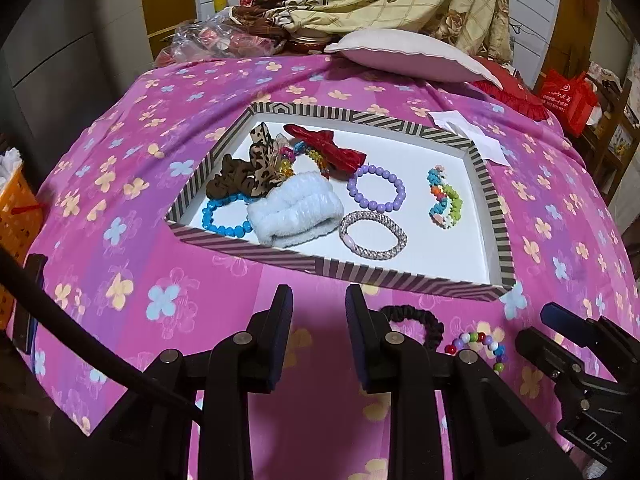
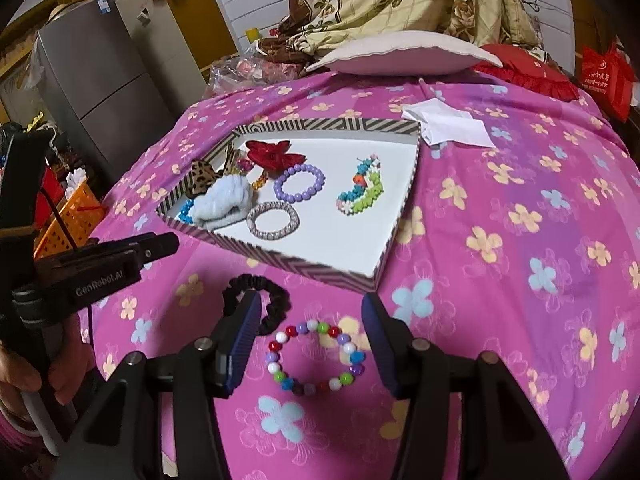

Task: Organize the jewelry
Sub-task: 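Withdraw both tools from the box over the remaining jewelry, then grasp the black scrunchie with the left tool while the right tool grasps the round bead bracelet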

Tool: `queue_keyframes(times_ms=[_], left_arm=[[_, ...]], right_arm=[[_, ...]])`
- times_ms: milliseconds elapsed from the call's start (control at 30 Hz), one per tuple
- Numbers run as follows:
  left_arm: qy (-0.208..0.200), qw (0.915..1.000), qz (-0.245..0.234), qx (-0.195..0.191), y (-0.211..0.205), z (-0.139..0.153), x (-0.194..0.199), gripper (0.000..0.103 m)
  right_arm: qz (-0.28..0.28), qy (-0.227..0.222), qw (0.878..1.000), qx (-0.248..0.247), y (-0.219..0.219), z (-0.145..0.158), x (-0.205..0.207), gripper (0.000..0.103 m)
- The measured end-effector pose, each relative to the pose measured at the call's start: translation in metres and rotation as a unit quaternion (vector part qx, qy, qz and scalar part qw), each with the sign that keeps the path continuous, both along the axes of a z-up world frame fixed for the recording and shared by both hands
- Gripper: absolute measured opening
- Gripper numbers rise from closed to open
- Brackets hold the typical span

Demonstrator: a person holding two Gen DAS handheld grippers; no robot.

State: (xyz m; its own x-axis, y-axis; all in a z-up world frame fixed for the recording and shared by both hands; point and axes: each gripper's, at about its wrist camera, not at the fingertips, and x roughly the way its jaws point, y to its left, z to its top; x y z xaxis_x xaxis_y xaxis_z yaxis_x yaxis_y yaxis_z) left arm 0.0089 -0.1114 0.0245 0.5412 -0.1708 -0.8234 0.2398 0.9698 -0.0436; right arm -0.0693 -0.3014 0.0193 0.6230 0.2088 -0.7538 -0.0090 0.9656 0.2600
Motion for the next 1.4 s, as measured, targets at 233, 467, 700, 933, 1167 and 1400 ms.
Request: queue_keyframes(times_ms=[233,467,700,933,1167,1400], left_arm=[[0.022,0.9995,-0.003,-0.022,0.009,-0.005,-0.006,0.048],[0.075,0.9959,-0.004,-0.05,0.017,-0.028,-0.003,0.049],[0.111,0.9917,-0.014,-0.063,0.005,-0.05,0.003,0.053],[0.122,0.9912,-0.021,-0.046,-0.014,-0.063,0.011,0.055],[0.088,0.9955,-0.035,0.003,-0.034,-0.065,0.01,0.054],[0.099,0.9927,-0.059,-0.035,-0.026,-0.061,0.014,0.025]], right_arm=[[-0.001,0.016,0.999,-0.028,-0.003,-0.014,-0.015,0.055],[-0.001,0.042,0.998,-0.051,-0.007,-0.039,-0.021,0.055],[0.01,0.037,0.995,-0.088,0.0,-0.046,-0.01,0.055],[0.031,0.037,0.99,-0.13,0.01,-0.056,-0.002,0.04],[0.048,0.026,0.986,-0.155,0.014,-0.055,-0.005,0.011],[0.048,0.003,0.992,-0.12,0.011,-0.034,-0.011,0.008]])
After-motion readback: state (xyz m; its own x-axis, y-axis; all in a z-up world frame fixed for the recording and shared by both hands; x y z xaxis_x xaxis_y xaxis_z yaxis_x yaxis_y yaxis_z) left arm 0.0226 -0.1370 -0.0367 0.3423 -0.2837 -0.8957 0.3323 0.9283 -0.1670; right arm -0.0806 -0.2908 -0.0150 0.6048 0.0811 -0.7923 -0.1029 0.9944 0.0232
